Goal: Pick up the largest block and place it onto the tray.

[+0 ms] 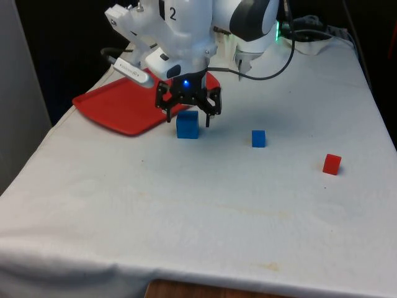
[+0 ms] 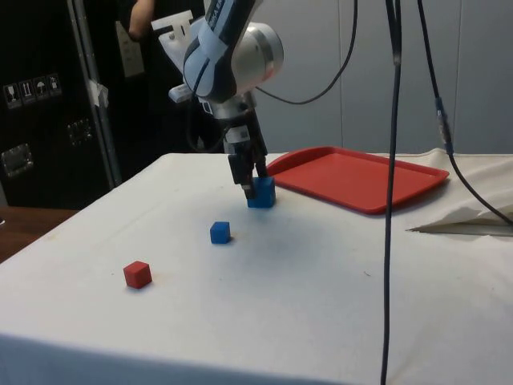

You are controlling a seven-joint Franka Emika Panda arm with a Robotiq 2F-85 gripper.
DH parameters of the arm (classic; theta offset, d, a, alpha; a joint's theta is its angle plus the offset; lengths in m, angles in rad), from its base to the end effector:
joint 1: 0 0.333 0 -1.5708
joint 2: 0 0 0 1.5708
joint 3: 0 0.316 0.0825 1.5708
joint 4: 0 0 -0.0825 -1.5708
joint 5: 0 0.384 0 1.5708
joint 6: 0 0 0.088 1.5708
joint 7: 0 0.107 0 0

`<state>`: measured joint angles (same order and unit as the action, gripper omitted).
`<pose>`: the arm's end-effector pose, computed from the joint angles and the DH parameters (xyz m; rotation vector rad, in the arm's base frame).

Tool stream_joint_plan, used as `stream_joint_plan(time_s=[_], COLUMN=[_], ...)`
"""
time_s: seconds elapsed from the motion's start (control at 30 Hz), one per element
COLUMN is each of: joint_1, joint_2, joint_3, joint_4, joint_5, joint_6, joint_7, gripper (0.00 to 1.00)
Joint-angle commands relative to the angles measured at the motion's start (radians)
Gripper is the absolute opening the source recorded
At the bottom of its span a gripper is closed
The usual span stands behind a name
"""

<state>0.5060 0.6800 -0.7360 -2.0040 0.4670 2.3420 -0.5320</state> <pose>0.5735 -0.1252 0.1815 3.0474 0.0488 -0.2283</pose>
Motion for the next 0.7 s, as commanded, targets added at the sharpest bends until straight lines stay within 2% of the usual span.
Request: stream_joint_plan(time_s=[0.0,0.07,0.1,0.13,0.17,0.2,0.23,0.27,0.33,0.4,0.43,0.47,0.67], joint_1=[-0.007,-0.007,-0.001,-0.007,-0.007,-0.007,-0.007,-0.007,-0.007,-0.007,-0.001,-0.007,-0.007], joint_2=[0.003,0.004,0.002,0.005,0.005,0.005,0.005,0.006,0.006,0.006,0.003,0.006,0.006], joint_3=[0.005,0.005,0.0,0.005,0.005,0.005,0.005,0.005,0.005,0.005,-0.001,0.005,0.005], joint_4=[0.004,0.003,0.0,0.003,0.003,0.003,0.003,0.003,0.003,0.003,0.0,0.003,0.003], joint_5=[0.006,0.006,0.001,0.006,0.006,0.006,0.007,0.007,0.007,0.007,0.001,0.007,0.008], joint_6=[0.0,0.0,0.0,0.0,0.0,0.0,0.0,0.0,0.0,0.0,-0.002,-0.001,-0.001], joint_7=[-0.005,-0.005,0.0,-0.005,-0.005,-0.005,-0.005,-0.005,-0.005,-0.005,0.0,-0.005,-0.005], gripper=[1.0,1.0,1.0,1.0,0.97,0.89,0.79,0.56,0.28,0.06,0.0,0.0,0.0])
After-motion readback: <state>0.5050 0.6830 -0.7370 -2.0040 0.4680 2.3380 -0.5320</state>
